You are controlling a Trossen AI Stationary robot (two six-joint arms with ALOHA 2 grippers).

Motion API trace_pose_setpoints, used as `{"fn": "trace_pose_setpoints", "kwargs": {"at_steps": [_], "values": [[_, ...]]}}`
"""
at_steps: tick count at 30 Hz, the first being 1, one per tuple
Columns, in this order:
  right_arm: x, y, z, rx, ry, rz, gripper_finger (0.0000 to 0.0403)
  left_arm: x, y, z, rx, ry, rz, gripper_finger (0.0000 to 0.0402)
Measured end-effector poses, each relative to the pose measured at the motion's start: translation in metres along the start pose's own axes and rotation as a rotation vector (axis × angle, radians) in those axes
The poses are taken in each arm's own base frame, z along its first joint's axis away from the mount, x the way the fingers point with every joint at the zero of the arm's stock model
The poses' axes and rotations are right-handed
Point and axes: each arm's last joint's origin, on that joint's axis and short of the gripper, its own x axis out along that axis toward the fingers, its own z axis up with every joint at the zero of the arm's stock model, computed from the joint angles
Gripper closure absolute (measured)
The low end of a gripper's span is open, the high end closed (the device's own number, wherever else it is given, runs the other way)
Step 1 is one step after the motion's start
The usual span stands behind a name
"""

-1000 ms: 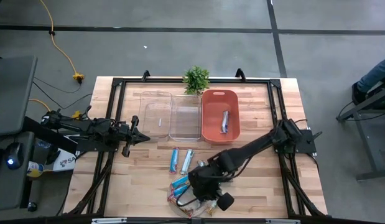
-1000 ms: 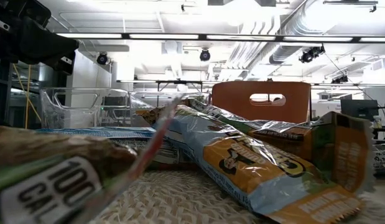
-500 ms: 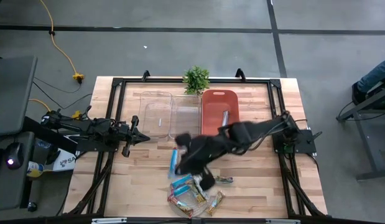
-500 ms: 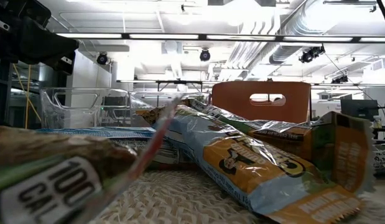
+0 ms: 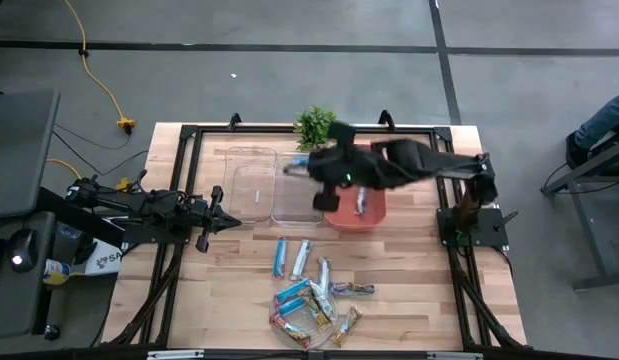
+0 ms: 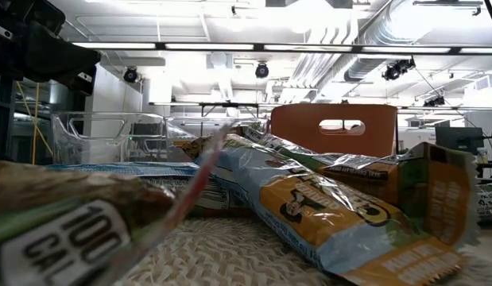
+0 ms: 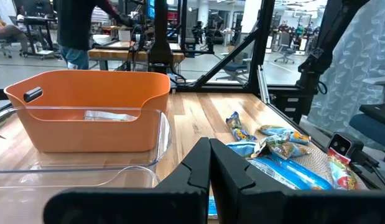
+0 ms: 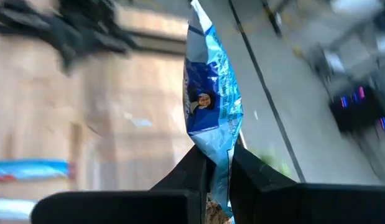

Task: Pick and place Granola Bars by type
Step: Put the right green granola bar into the orange bin

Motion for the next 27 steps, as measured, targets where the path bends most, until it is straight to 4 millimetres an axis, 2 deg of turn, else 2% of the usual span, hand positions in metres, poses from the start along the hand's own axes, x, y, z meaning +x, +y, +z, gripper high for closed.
{"fn": "trace_pose_setpoints", "kwargs": {"at_steps": [7, 14, 21, 27], "values": [[0.038, -0.048, -0.034, 0.088, 0.269, -0.08, 0.0376, 0.0, 0.0, 0.0, 0.0, 0.0, 0.0, 0.04], [0.079, -0.076, -0.083, 0.235, 0.518, -0.052, 0.0376, 0.0, 0.0, 0.0, 0.0, 0.0, 0.0, 0.04], [0.105, -0.076, -0.141, 0.439, 0.72, -0.016, 0.0376, 0.0, 0.0, 0.0, 0.0, 0.0, 0.0, 0.04], [0.111, -0.062, -0.178, 0.582, 0.723, 0.056, 0.0376, 0.0, 0.0, 0.0, 0.0, 0.0, 0.0, 0.04]]}}
